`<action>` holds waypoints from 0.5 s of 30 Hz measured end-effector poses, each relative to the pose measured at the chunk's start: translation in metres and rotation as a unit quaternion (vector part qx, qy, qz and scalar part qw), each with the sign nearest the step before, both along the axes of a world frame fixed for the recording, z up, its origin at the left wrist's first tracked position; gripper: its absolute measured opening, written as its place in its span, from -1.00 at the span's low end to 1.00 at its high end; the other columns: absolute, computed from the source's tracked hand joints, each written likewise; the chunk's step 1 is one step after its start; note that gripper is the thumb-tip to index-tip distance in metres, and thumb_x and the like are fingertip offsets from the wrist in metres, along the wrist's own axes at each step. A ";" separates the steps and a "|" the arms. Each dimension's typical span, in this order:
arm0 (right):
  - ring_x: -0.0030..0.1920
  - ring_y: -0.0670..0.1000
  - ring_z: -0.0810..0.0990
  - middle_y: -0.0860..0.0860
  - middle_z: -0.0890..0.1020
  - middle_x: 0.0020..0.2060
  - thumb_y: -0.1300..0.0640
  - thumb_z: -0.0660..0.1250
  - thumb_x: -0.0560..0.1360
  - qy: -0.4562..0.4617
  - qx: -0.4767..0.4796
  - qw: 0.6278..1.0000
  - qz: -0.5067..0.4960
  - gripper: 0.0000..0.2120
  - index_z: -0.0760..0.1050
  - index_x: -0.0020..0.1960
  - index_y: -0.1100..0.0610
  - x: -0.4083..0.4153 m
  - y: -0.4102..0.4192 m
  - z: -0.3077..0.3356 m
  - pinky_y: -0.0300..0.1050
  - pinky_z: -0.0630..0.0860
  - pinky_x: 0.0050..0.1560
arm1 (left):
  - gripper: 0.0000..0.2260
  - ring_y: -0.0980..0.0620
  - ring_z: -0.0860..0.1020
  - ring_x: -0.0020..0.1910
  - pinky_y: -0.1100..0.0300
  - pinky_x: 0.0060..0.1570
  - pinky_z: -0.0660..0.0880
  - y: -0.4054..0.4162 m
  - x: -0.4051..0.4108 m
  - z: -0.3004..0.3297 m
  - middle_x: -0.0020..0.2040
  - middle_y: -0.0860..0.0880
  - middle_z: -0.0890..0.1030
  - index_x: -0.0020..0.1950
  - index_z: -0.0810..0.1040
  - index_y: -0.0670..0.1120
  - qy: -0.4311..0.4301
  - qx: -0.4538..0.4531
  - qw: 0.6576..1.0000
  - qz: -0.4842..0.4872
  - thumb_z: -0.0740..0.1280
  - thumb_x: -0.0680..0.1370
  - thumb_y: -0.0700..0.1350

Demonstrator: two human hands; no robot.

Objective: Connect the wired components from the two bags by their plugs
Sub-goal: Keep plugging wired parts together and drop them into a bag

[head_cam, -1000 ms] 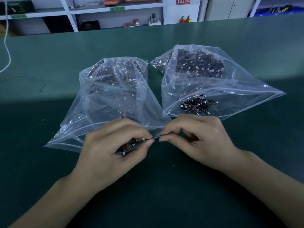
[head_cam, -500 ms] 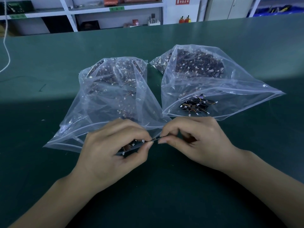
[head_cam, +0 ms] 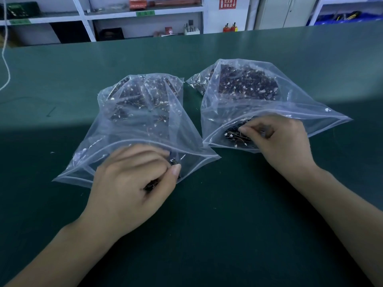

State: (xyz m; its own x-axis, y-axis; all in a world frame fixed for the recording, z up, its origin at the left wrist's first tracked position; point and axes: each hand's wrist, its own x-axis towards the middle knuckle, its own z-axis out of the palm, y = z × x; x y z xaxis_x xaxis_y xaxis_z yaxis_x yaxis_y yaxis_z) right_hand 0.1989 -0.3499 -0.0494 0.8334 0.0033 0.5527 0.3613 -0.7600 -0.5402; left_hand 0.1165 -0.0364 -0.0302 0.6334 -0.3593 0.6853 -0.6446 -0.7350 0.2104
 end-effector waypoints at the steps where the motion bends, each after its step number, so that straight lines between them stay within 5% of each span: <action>1: -0.27 -0.20 0.57 -0.25 0.67 -0.23 -0.10 0.52 0.55 0.006 0.005 1.000 -0.020 -0.93 0.72 -0.06 -0.12 0.000 -0.001 0.000 -0.10 0.53 -0.19 | -0.68 0.03 0.68 0.11 -0.04 0.10 0.54 0.000 0.002 0.000 -0.15 0.13 0.69 -0.25 0.63 -0.08 0.000 0.030 0.999 0.012 0.35 0.70 -0.07; 4: -0.32 -0.15 0.56 -0.16 0.61 -0.34 -0.12 0.50 0.57 0.027 -0.020 0.997 -0.063 -0.82 0.64 -0.13 -0.06 0.001 -0.001 0.001 -0.11 0.40 -0.26 | -0.88 0.03 0.60 0.18 0.04 0.25 0.41 0.004 0.006 0.000 0.06 0.23 0.68 0.03 0.71 0.08 0.048 0.102 0.992 0.048 0.36 0.64 0.00; 8: -0.45 -0.09 0.44 -0.12 0.42 -0.53 -0.10 0.44 0.60 0.046 -0.023 0.996 -0.080 -0.61 0.44 -0.30 0.05 -0.003 0.004 0.003 -0.18 0.25 -0.35 | -0.82 0.07 0.62 0.21 -0.01 0.29 0.47 0.010 0.007 0.000 0.11 0.27 0.66 0.16 0.69 0.19 0.141 0.120 0.980 0.076 0.34 0.62 0.13; 13: -0.37 -0.11 0.46 -0.16 0.46 -0.43 -0.05 0.42 0.61 0.013 -0.030 0.998 -0.048 -0.64 0.37 -0.28 -0.06 -0.008 0.013 0.005 -0.15 0.31 -0.32 | -0.70 0.06 0.62 0.19 -0.08 0.29 0.47 0.010 0.009 0.000 0.12 0.24 0.67 0.21 0.68 0.21 0.184 0.145 0.968 0.093 0.31 0.60 0.28; 15: -0.34 -0.10 0.49 -0.12 0.50 -0.37 -0.02 0.42 0.62 -0.001 -0.023 0.999 -0.027 -0.76 0.49 -0.20 -0.03 -0.011 0.016 0.004 -0.10 0.39 -0.28 | -0.67 0.04 0.61 0.22 -0.04 0.30 0.43 0.009 0.008 -0.002 0.14 0.23 0.68 0.25 0.66 0.22 0.187 0.149 0.966 0.097 0.30 0.59 0.29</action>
State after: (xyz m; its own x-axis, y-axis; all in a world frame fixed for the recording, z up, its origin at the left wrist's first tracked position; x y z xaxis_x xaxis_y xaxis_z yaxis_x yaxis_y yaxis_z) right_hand 0.1880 -0.3335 -0.0451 0.8325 -0.0154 0.5539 0.3200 -0.8028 -0.5031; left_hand 0.1244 -0.0273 -0.0317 0.8919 -0.3552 0.2798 -0.4085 -0.8983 0.1618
